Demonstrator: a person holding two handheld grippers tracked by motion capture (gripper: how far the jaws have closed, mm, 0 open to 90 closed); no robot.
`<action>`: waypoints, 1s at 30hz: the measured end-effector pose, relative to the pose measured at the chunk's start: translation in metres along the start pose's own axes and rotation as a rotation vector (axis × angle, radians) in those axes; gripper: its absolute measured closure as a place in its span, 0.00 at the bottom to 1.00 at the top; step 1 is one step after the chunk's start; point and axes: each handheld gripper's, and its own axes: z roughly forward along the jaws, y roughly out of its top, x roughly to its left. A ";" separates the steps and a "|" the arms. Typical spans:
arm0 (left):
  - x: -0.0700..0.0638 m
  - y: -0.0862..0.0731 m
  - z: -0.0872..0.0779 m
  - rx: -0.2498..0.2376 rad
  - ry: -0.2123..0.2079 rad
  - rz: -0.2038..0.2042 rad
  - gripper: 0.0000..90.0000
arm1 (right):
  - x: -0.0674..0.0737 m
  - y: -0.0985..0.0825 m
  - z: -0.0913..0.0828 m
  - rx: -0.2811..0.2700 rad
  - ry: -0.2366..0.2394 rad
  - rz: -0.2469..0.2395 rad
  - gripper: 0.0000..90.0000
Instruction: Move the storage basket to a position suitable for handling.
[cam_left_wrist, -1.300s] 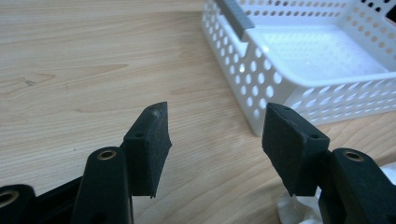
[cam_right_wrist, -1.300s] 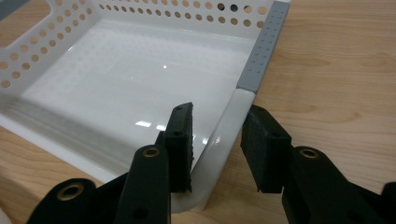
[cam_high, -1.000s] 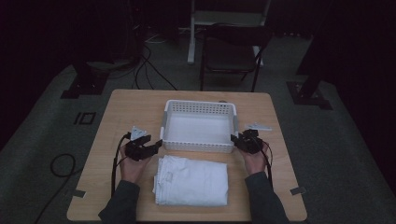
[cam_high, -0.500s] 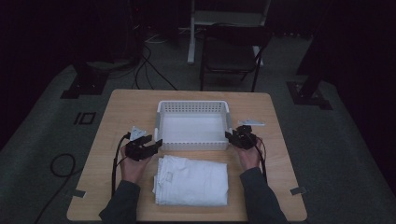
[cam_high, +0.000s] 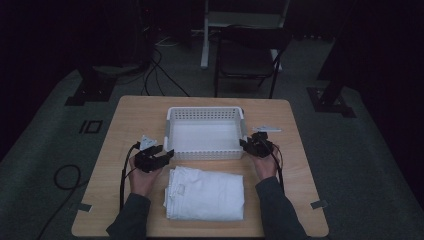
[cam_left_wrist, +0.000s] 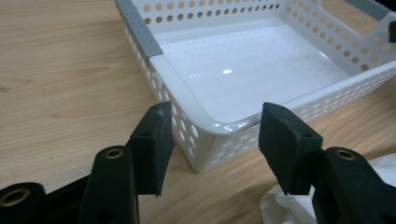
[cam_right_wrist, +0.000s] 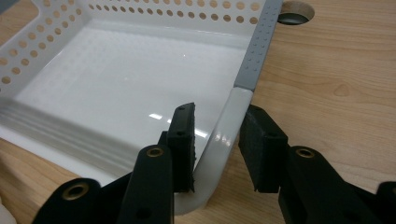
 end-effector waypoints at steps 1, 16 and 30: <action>-0.001 0.000 -0.001 -0.001 0.007 0.003 0.48 | 0.000 0.000 -0.001 -0.007 -0.003 0.005 0.69; -0.017 -0.018 -0.025 -0.017 0.036 0.017 0.43 | 0.012 -0.024 -0.062 -0.065 0.016 -0.067 0.46; -0.056 -0.047 -0.060 0.013 -0.025 0.046 0.44 | 0.054 -0.090 -0.093 -0.017 0.127 -0.178 0.45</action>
